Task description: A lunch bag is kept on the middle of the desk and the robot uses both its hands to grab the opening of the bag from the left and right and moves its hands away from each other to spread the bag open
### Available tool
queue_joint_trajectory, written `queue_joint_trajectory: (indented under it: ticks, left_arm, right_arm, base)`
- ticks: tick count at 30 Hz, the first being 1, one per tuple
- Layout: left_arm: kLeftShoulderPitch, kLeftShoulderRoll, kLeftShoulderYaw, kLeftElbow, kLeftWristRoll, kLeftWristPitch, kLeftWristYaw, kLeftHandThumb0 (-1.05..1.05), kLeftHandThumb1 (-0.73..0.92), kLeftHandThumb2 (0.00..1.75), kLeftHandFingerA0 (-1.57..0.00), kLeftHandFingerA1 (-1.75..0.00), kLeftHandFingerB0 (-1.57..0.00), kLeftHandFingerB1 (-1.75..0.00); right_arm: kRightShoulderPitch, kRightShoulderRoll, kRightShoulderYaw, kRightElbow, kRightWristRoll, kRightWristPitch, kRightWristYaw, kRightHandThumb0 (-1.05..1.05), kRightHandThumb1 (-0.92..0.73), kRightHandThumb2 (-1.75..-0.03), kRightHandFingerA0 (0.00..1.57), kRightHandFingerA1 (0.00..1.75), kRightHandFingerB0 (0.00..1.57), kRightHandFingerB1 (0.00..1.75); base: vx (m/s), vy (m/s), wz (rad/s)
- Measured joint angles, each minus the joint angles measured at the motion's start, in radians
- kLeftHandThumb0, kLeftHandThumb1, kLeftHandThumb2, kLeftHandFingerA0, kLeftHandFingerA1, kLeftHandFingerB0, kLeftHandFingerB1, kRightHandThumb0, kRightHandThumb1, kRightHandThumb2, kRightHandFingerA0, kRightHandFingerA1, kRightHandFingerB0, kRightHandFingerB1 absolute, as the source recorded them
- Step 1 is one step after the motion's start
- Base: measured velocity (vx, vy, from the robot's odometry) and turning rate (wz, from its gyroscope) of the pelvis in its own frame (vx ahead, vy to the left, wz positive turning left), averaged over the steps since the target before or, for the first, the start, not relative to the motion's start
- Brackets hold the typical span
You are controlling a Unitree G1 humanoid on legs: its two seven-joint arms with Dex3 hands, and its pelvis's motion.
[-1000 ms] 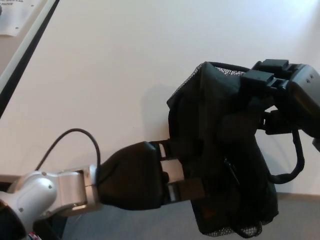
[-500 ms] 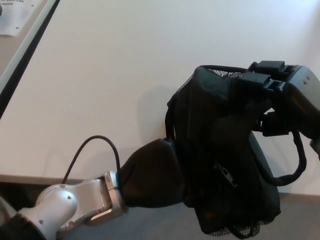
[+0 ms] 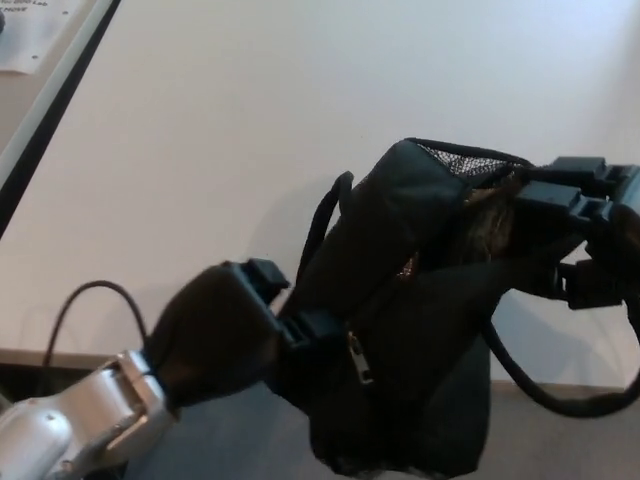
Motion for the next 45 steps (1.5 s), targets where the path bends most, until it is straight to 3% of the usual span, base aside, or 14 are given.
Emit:
queue_joint_trajectory:
  ticks: [21, 29, 30, 31, 32, 33, 34, 35, 36, 37, 38, 39, 44, 45]
  left_arm:
    - [-0.011, 0.076, 0.045, 0.203, -0.054, 0.015, 0.035, -0.19, 0.38, 1.03, -0.88, -1.75, -0.77, -1.72]
    - [-0.01, 0.075, 0.043, 0.203, -0.055, 0.025, 0.035, -0.1, 0.43, 0.91, -0.84, -1.75, -0.8, -1.6]
    - [-0.013, 0.074, 0.043, 0.204, -0.056, 0.022, 0.038, -0.08, 0.46, 0.85, -0.8, -1.75, -0.79, -1.54]
    - [-0.016, 0.072, 0.043, 0.205, -0.057, 0.021, 0.042, -0.11, 0.56, 0.63, -0.67, -0.92, -0.72, -0.52]
    - [-0.024, 0.069, 0.043, 0.206, -0.059, 0.015, 0.053, -0.11, 0.56, 0.63, -0.67, -0.92, -0.72, -0.52]
    - [-0.033, 0.064, 0.043, 0.206, -0.059, 0.01, 0.065, -0.03, 0.53, 0.65, -0.51, -0.45, -0.45, -0.36]
    - [-0.049, 0.057, 0.043, 0.2, -0.058, 0.007, 0.084, -0.03, 0.53, 0.65, -0.51, -0.45, -0.45, -0.36]
    - [-0.058, 0.052, 0.043, 0.194, -0.057, 0.007, 0.094, 0.07, 0.48, 0.7, -0.31, -0.33, -0.2, -0.32]
    - [-0.064, 0.048, 0.043, 0.189, -0.056, 0.008, 0.101, 0.09, 0.35, 0.91, -0.15, -0.51, 0.0, -0.46]
    - [-0.069, 0.042, 0.044, 0.186, -0.056, 0.008, 0.108, 0.09, 0.35, 0.91, -0.15, -0.51, 0.0, -0.46]
    - [-0.073, 0.038, 0.044, 0.184, -0.055, 0.008, 0.113, 0.1, 0.4, 0.74, -0.15, -0.39, -0.03, -0.26]
    - [-0.077, 0.034, 0.044, 0.182, -0.053, 0.008, 0.119, 0.07, 0.38, 0.7, -0.08, -0.43, 0.0, -0.23]
    - [-0.103, 0.025, 0.047, 0.18, -0.044, 0.01, 0.146, -0.08, 0.39, 0.64, -0.08, -0.46, 0.0, -0.27]
    - [-0.111, 0.024, 0.05, 0.179, -0.043, 0.011, 0.147, -0.17, 0.37, 0.63, -0.05, -0.44, 0.0, -0.26]
  right_arm:
    - [0.035, -0.06, -0.062, 0.026, -0.001, -0.028, -0.002, -0.27, -0.58, -0.6, 0.89, 1.65, 0.79, 1.55]
    - [0.029, -0.054, -0.054, 0.025, -0.003, -0.007, -0.003, -0.21, -0.54, -0.59, 0.87, 1.66, 0.73, 1.62]
    - [0.02, -0.041, -0.047, 0.027, -0.005, 0.006, -0.002, -0.21, -0.52, -0.58, 0.92, 1.51, 0.8, 1.37]
    - [0.015, -0.031, -0.043, 0.028, -0.005, 0.013, -0.002, -0.4, -0.37, -0.68, 0.72, 0.65, 0.38, 0.44]
    - [0.005, -0.013, -0.035, 0.031, -0.007, 0.027, -0.001, -0.4, -0.37, -0.68, 0.72, 0.65, 0.38, 0.44]
    - [-0.007, 0.006, -0.025, 0.033, -0.008, 0.041, 0.003, -0.48, -0.39, -0.64, 0.37, 0.45, 0.16, 0.35]
    - [-0.027, 0.038, -0.008, 0.036, -0.008, 0.067, 0.017, -0.48, -0.39, -0.64, 0.37, 0.45, 0.16, 0.35]
    - [-0.038, 0.055, 0.001, 0.035, -0.009, 0.083, 0.029, -0.51, -0.39, -0.63, 0.25, 0.44, 0.08, 0.31]
    - [-0.045, 0.067, 0.009, 0.032, -0.009, 0.097, 0.04, -0.41, -0.41, -0.54, 0.28, 0.4, 0.07, 0.23]
    - [-0.055, 0.082, 0.017, 0.027, -0.01, 0.116, 0.053, -0.41, -0.41, -0.54, 0.28, 0.4, 0.07, 0.23]
    - [-0.064, 0.095, 0.023, 0.025, -0.011, 0.131, 0.063, -0.42, -0.45, -0.53, 0.22, 0.41, 0.0, 0.22]
    - [-0.077, 0.111, 0.03, 0.025, -0.013, 0.15, 0.074, -0.45, -0.45, -0.55, 0.21, 0.46, 0.0, 0.22]
    - [-0.178, 0.195, 0.065, 0.08, -0.027, 0.237, 0.112, -0.53, -0.53, -0.61, 0.14, 0.45, 0.0, 0.08]
    - [-0.208, 0.217, 0.073, 0.103, -0.032, 0.259, 0.12, -0.64, -0.44, -0.76, 0.12, 0.51, 0.0, 0.14]
  base:
    - [0.0, 0.0, 0.0]
    - [0.0, 0.0, 0.0]
    - [0.0, 0.0, 0.0]
    - [0.0, 0.0, 0.0]
    - [0.0, 0.0, 0.0]
    - [0.0, 0.0, 0.0]
    - [0.0, 0.0, 0.0]
    - [0.0, 0.0, 0.0]
    - [0.0, 0.0, 0.0]
    - [0.0, 0.0, 0.0]
    - [0.0, 0.0, 0.0]
    - [0.0, 0.0, 0.0]
    - [0.0, 0.0, 0.0]
    - [0.0, 0.0, 0.0]
